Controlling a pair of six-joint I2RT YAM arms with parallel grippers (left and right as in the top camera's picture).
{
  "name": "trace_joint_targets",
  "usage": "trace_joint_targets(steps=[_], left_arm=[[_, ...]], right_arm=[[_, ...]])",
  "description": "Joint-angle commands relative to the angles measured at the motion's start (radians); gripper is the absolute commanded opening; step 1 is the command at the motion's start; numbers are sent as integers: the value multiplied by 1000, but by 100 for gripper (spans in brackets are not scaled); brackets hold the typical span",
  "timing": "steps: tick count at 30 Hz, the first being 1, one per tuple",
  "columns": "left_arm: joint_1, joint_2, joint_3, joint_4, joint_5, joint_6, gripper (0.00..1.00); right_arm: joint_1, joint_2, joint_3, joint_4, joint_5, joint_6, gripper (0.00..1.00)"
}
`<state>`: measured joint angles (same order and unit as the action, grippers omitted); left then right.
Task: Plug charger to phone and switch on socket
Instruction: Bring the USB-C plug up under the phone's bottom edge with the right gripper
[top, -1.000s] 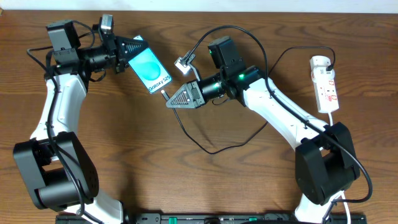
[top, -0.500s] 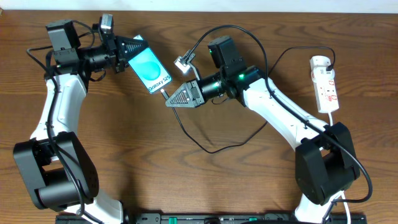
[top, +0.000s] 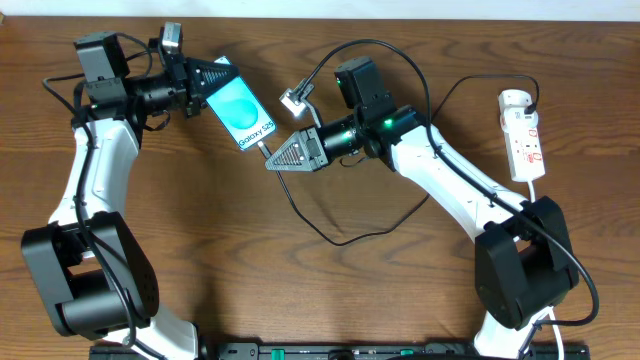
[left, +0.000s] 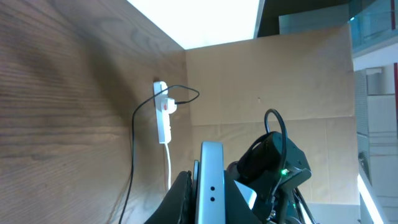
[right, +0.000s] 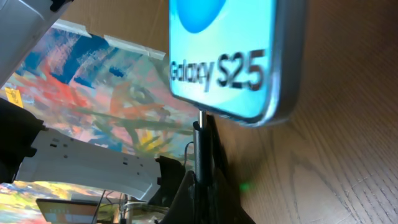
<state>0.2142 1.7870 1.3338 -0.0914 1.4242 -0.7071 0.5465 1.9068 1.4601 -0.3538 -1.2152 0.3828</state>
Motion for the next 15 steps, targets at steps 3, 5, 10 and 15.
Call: trace_joint_targets(steps=[3, 5, 10, 15], left_arm=[[5, 6, 5, 8, 61, -9, 7], [5, 6, 5, 8, 61, -9, 7], [5, 6, 5, 8, 63, -9, 7], [5, 6, 5, 8, 69, -9, 7]], right_arm=[[-6, -4, -2, 2, -10, 5, 1], [-6, -4, -2, 2, -10, 5, 1], [-10, -4, -2, 2, -10, 5, 1], [-14, -4, -2, 2, -10, 5, 1]])
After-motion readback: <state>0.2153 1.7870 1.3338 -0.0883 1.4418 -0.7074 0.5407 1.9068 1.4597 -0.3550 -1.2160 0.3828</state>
